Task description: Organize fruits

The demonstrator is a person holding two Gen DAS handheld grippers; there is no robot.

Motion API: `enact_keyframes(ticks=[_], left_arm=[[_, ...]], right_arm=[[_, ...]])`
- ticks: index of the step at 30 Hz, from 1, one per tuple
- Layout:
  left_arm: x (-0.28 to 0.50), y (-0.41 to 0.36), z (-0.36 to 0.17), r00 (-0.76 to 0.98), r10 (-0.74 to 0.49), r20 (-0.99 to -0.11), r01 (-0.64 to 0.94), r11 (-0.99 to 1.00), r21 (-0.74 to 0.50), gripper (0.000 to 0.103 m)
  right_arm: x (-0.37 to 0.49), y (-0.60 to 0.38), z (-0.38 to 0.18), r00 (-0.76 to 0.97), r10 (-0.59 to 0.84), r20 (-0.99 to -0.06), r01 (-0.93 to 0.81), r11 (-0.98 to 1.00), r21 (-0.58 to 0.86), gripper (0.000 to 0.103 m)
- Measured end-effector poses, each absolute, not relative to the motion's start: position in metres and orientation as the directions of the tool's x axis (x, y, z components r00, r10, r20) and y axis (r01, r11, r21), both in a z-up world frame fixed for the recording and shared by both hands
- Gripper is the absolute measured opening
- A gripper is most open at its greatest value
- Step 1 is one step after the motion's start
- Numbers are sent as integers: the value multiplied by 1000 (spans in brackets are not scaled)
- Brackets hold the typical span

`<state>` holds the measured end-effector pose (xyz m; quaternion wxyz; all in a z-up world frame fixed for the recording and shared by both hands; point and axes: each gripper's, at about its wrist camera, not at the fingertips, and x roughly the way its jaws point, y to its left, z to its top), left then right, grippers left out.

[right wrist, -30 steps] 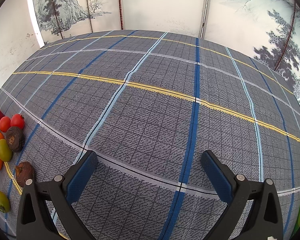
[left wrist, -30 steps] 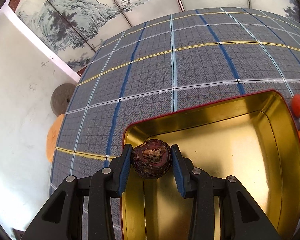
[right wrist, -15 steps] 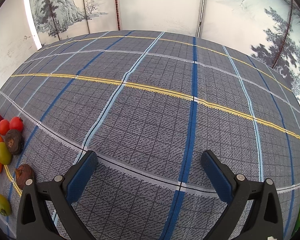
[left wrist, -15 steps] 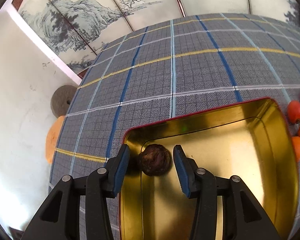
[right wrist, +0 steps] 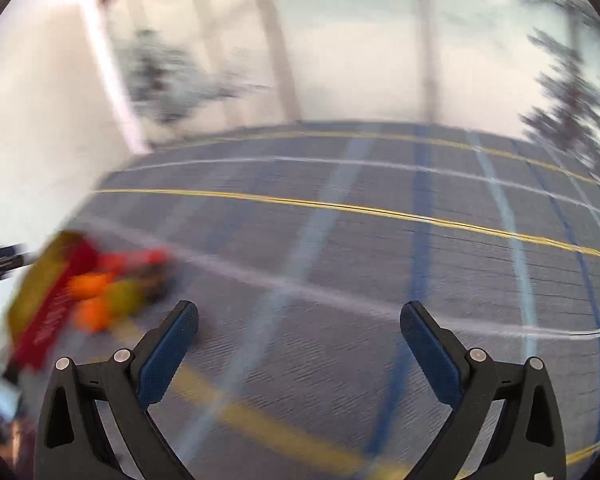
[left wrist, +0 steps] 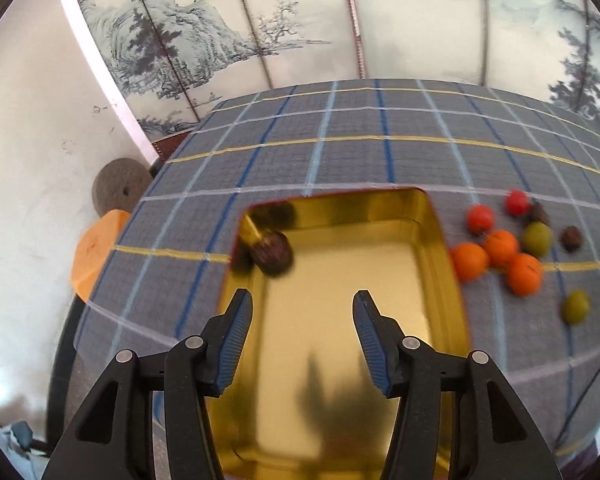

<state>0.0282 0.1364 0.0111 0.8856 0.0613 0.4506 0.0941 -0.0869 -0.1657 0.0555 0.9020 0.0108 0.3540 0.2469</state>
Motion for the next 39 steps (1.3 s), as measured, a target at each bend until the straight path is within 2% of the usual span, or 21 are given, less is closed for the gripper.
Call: enact_keyframes(ticks=[4,6,11,16,17,20,23,32,37,39], left_arm=[[5,116,10,584,186,-790,-85,982,168,54],[-4,108,11,587,175,-791,-82,984,157,54],[-21,104,14,584,160,-796,-87,987,134,54],[-39,114,10,571,161,-805,-103,987,124,54],[-41,116,10,570,162,-805,-107,987,123,54],[-47,124,8,567,165,-807,-125,986,114,54],[-52,133,8,568,158,-808,-145,985,91,54],[-61,149,15,584,193,-789,-208,974,84,55],[-70,158,24,602,246,-759,-242,963,120,56],[-75,163,26,607,266,-749,-257,957,131,60]], right_arm=[[-129,-119,63,537,554,-636,-596,783,178,92],[-137,-94,57,483,577,-659,-641,745,184,80],[-141,-53,40,416,576,-704,-697,699,160,60],[-130,-38,21,393,523,-756,-702,702,120,60],[-127,-36,16,389,504,-772,-699,707,110,57],[-125,-33,6,350,484,-802,-699,705,121,34],[-126,-33,12,360,476,-802,-685,719,119,33],[-111,46,86,298,656,-693,-812,556,177,33],[-83,109,80,240,666,-706,-834,514,201,33],[-73,129,74,234,647,-726,-834,517,192,33]])
